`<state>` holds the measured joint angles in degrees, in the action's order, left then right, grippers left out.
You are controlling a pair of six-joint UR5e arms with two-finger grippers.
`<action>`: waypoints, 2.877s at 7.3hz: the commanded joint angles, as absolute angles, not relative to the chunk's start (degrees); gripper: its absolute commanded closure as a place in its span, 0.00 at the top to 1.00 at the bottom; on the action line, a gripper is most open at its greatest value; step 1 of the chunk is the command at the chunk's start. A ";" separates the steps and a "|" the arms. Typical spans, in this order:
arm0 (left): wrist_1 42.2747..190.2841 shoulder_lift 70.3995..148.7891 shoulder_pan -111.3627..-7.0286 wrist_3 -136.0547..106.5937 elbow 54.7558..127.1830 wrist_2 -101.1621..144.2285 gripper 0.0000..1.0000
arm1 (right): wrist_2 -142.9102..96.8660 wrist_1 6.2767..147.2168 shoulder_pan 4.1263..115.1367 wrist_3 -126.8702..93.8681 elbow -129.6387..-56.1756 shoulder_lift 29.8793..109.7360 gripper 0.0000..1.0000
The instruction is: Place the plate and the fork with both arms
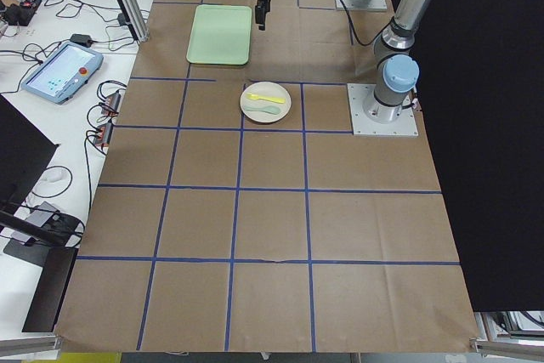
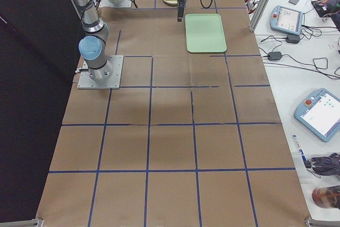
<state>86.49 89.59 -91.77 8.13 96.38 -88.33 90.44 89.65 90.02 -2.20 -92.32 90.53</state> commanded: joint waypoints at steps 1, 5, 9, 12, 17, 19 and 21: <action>86.66 89.73 -91.50 8.09 96.42 -88.33 1.00 | 90.44 89.65 90.00 -2.20 -92.37 90.53 1.00; 85.87 90.00 -91.41 8.70 96.42 -88.42 1.00 | 90.44 89.65 90.00 -2.28 -92.37 90.61 1.00; 85.52 89.74 -91.32 8.87 96.85 -89.03 1.00 | 90.44 89.65 90.09 -2.29 -92.37 90.62 1.00; 85.43 89.74 -87.90 9.14 98.78 -88.86 1.00 | 90.44 89.65 90.00 -2.20 -92.37 90.62 1.00; 81.51 89.83 -76.67 19.66 103.25 -88.86 1.00 | 90.44 89.56 90.00 -2.20 -92.37 90.53 1.00; 69.05 90.96 -71.05 29.31 111.40 -88.77 1.00 | 90.44 89.65 90.00 -2.20 -92.37 90.53 1.00; 67.59 93.67 -64.63 31.81 114.60 -88.16 1.00 | 90.44 89.56 90.00 -2.20 -92.37 90.53 1.00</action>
